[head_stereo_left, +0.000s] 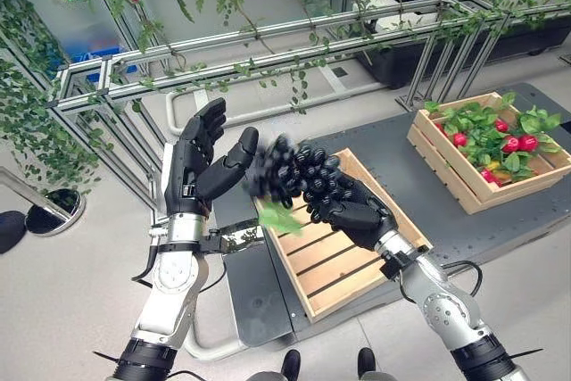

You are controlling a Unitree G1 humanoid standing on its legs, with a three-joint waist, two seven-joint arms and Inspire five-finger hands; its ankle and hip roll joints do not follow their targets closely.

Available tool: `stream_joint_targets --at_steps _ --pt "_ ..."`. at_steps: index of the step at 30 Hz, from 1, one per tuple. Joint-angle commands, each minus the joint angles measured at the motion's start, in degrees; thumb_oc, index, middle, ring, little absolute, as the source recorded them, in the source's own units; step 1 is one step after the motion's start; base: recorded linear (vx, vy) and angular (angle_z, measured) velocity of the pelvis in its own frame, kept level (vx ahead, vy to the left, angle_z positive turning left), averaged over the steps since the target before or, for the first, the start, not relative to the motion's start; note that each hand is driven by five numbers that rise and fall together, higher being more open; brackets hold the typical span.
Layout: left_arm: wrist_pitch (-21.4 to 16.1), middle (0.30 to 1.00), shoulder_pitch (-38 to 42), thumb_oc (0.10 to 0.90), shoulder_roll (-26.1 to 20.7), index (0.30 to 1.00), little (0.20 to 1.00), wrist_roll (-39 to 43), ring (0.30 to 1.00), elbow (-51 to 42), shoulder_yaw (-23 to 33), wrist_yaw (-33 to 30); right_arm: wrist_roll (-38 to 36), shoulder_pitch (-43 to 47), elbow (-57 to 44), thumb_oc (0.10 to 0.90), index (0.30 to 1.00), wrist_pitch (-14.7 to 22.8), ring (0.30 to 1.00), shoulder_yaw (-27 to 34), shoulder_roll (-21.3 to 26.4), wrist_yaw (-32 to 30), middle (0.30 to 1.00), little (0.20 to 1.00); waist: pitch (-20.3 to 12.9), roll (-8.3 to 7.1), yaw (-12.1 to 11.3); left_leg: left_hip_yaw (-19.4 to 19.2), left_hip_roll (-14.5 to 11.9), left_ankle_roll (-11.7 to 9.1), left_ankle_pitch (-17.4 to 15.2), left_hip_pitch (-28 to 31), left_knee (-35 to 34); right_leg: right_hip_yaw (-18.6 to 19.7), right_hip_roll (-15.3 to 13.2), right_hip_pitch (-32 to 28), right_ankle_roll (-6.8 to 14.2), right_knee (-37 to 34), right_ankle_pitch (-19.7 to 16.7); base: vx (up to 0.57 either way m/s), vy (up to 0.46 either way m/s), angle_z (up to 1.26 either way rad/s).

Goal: Pick up the fruits from the basket on one side to the basket on the other side

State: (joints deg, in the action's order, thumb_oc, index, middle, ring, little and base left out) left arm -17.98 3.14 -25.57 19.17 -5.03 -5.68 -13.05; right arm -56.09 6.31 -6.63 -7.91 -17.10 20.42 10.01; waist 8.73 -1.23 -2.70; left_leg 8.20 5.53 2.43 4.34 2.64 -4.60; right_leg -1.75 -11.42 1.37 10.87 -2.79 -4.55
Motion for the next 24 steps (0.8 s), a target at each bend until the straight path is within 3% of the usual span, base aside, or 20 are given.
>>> stream_joint_targets --at_steps 1,4,7,11,14,18,21,24 --pt "-7.0 0.9 3.5 0.8 -0.8 0.9 0.9 2.1 0.9 -4.1 4.9 2.5 -0.7 4.9 -6.5 0.4 0.3 10.0 0.3 2.9 -3.2 1.5 0.3 0.3 -2.0 0.48 -0.5 -0.4 1.0 -0.1 -10.0 4.8 2.9 -0.9 -0.1 8.4 -1.2 -1.9 -10.1 -0.18 0.227 -0.17" --pt "-6.0 0.9 3.6 0.8 -0.9 0.9 0.9 3.3 0.9 -4.5 4.2 3.3 -0.8 4.6 -6.4 0.4 0.3 11.4 0.3 2.8 -3.4 0.4 0.3 0.3 -1.7 1.08 -0.8 -1.2 0.7 0.2 -9.8 5.1 2.7 -1.7 -0.3 8.1 -1.4 0.5 -9.6 -0.21 0.189 -0.39" --pt "-5.7 0.9 3.6 0.8 -1.0 0.9 0.9 3.6 0.9 -4.8 3.8 3.4 -0.6 5.3 -6.1 0.4 0.3 12.4 0.3 2.4 -2.9 1.1 0.3 0.3 -1.6 1.32 -1.1 -3.0 0.4 0.9 -8.7 5.4 1.0 -3.8 0.4 7.6 -1.5 7.3 -8.3 -0.18 0.094 -0.27" --pt "-6.0 0.9 4.2 0.8 -0.7 0.9 0.9 4.8 0.9 -4.4 1.9 1.8 -2.3 5.7 -5.0 0.4 0.3 13.2 0.3 3.3 -0.9 4.1 0.3 0.3 -1.4 2.41 -1.1 -4.8 -0.3 2.0 -5.9 4.2 -0.2 -7.5 3.1 6.2 -3.6 22.5 -0.3 -0.22 0.081 -0.44" --pt "-6.0 0.9 4.7 0.8 -0.6 0.9 0.9 4.6 0.9 -4.3 1.3 1.2 -2.9 5.7 -4.4 0.4 0.3 12.9 0.3 3.6 -0.3 6.2 0.3 0.3 -1.8 1.89 -1.9 -5.5 -0.2 2.4 -4.4 2.0 -0.3 -9.1 3.9 4.1 -4.0 26.3 3.4 -0.16 0.001 -0.55" --pt "-5.5 0.9 5.2 0.8 -0.7 0.9 0.9 5.7 0.9 -4.7 1.3 1.9 -3.2 5.3 -4.9 0.4 0.3 13.1 0.3 3.7 -0.7 7.1 0.3 0.3 -2.7 0.2 -3.1 -8.8 -0.4 2.0 -3.5 -0.5 0.0 -11.3 3.5 -1.1 -3.2 23.4 5.2 -0.11 -0.097 -0.44" --pt "-5.9 0.9 4.7 0.8 -0.7 0.9 0.9 7.8 0.9 -6.0 1.8 2.5 -3.8 5.3 -6.3 0.4 0.3 13.1 0.3 3.2 -1.8 6.4 0.3 0.3 -3.8 -0.94 -4.9 -14.5 -1.7 1.0 -3.0 -2.1 -0.4 -16.8 1.6 -8.5 -3.2 14.8 6.6 -0.12 -0.195 -0.79" --pt "-6.7 0.9 4.3 0.8 0.1 0.9 0.9 10.0 0.9 -6.8 1.9 3.3 -3.1 5.2 -6.9 0.4 0.3 13.6 0.3 2.6 -2.7 5.5 0.3 0.3 -4.4 -1.17 -5.5 -18.1 -3.6 -0.9 -2.0 -3.4 -0.4 -18.6 2.4 -11.9 -4.0 6.0 8.1 -0.12 -0.238 -1.06"
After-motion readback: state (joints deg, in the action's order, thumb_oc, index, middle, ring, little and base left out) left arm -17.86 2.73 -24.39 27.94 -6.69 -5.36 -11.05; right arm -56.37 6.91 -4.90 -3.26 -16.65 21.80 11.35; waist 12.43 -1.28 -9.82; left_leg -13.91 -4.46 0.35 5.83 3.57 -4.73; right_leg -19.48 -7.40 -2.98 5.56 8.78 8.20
